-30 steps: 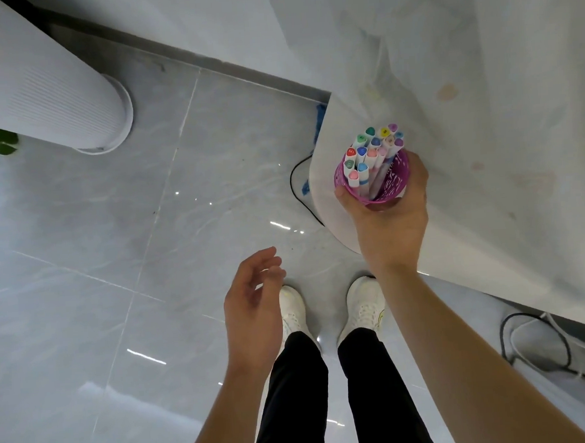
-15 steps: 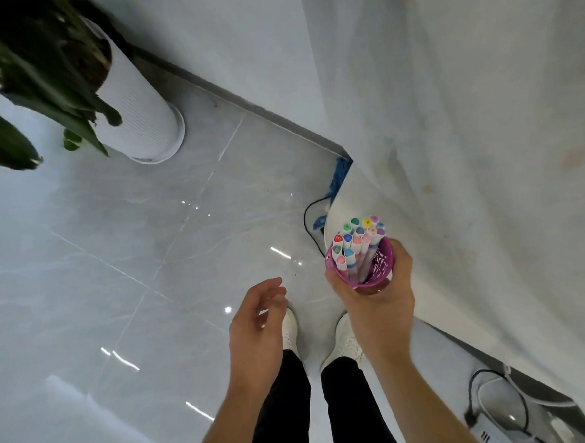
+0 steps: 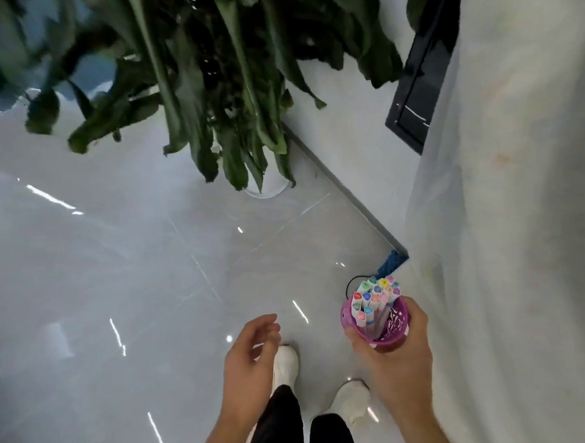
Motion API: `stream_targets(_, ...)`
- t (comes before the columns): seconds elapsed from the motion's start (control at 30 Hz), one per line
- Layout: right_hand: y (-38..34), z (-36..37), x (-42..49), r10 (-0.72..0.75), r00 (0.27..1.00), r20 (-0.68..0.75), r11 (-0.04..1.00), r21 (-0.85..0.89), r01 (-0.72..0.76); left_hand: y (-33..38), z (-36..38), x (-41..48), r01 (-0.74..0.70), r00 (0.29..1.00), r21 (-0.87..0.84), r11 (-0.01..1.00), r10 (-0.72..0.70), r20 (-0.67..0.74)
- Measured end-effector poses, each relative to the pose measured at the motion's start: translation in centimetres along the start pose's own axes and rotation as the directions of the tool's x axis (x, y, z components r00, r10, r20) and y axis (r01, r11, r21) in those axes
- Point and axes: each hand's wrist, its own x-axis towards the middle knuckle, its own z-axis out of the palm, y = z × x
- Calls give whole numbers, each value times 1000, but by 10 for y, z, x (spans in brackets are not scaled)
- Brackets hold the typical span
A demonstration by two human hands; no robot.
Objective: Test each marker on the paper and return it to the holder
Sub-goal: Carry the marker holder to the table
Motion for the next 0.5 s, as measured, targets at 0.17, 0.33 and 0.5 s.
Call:
stream_targets(0.17,-44,15,-12,-69,987,145,997,-22,73,12,-52,-23,4,990,-108,994,-19,-137)
stream_targets(0.33,-79,43,-30,-84,955,286,993,-52,103,12,-105,-40,-2,965,-194,981,-50,-258)
stream_targets(0.5,-98,84,-52,-60,919,391,993,-69,94,-3,-173,-44,24,938,-192,981,-89,-335)
